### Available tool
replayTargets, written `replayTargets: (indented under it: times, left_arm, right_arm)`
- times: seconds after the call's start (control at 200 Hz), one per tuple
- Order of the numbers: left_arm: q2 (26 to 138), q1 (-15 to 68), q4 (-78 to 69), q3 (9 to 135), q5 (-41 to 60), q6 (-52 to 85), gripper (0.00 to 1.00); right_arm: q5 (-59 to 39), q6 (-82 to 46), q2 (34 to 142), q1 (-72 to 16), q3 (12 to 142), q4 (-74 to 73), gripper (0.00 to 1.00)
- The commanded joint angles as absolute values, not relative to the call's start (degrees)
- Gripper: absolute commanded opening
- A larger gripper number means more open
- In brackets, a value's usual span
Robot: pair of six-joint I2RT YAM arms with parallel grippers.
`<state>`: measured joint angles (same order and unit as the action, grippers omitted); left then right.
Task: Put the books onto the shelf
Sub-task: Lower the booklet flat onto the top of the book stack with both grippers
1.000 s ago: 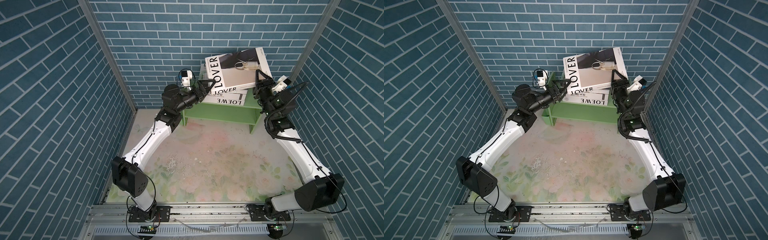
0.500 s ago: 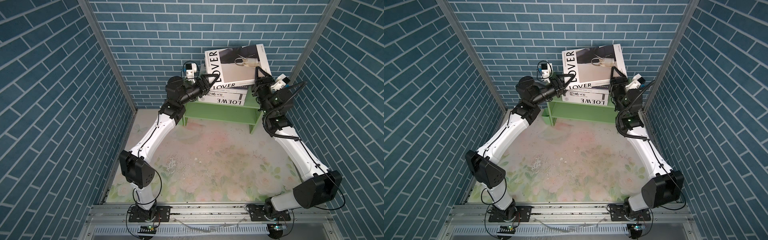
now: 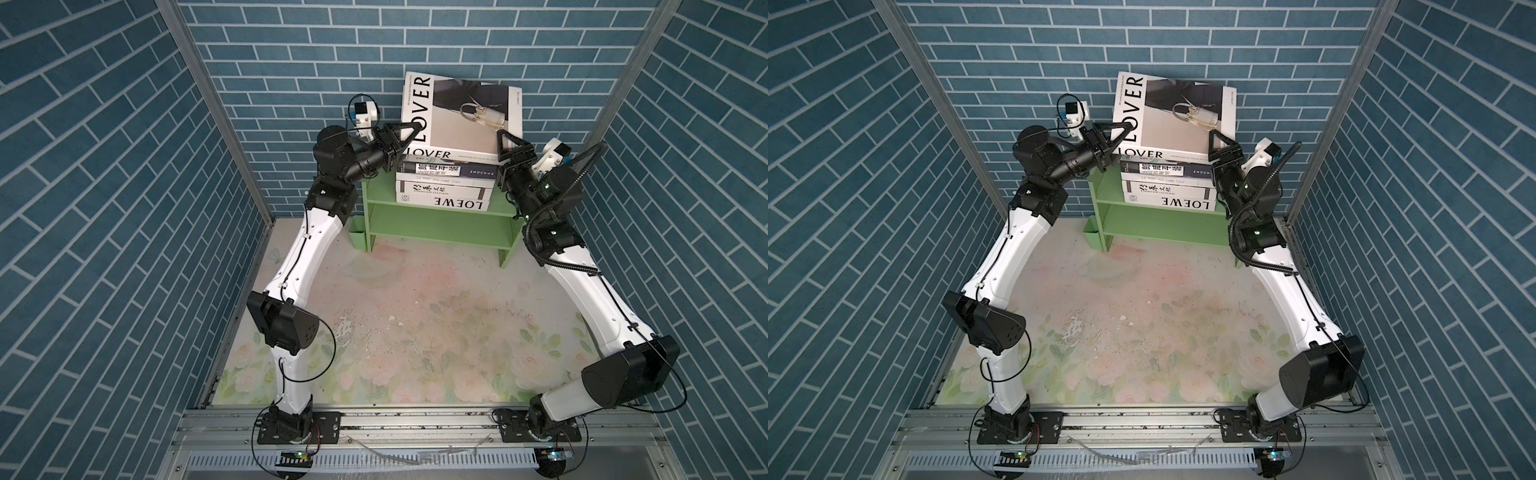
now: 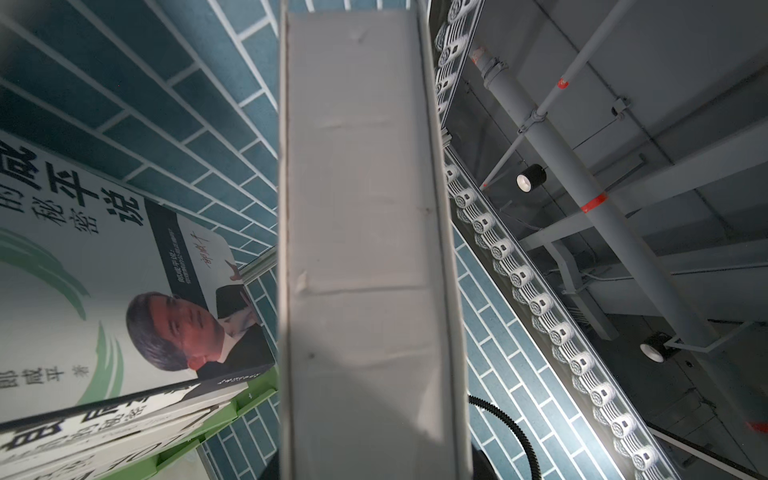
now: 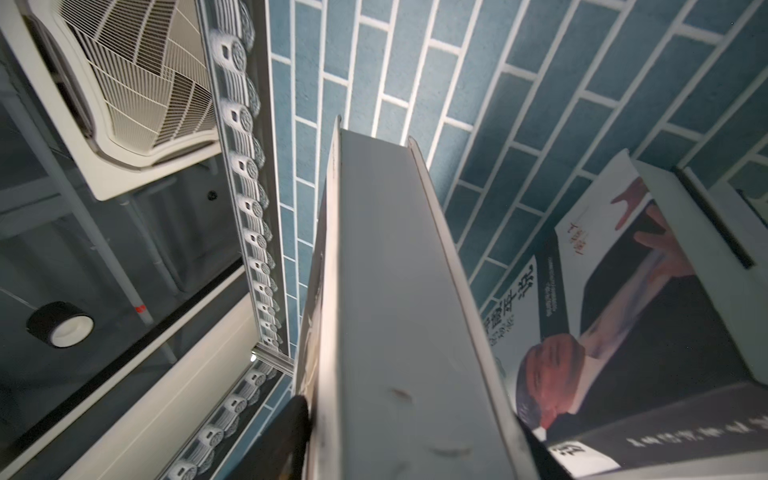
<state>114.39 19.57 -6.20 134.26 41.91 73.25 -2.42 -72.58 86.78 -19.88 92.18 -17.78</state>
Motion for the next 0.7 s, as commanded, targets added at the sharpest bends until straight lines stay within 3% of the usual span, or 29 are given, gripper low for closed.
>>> replayTargets:
  times: [0.0,0.135,0.695]
  left_arm:
    - [119.0,17.0,-6.6,141.6,44.8,77.8,0.45]
    - [124.5,15.0,-6.5,149.8,45.6,83.1,0.43]
    - [127.2,15.8,-9.0,148.0,32.0,84.8,0.37]
  right_arm:
    - [-3.1,-64.2,84.8,-19.6,92.0,-13.7,0.71]
    - [-1.8,-57.8,83.7,-19.6,93.0,-10.3,0.73]
    - [-2.2,-48.4,88.6,-19.6,100.3,-7.7,0.71]
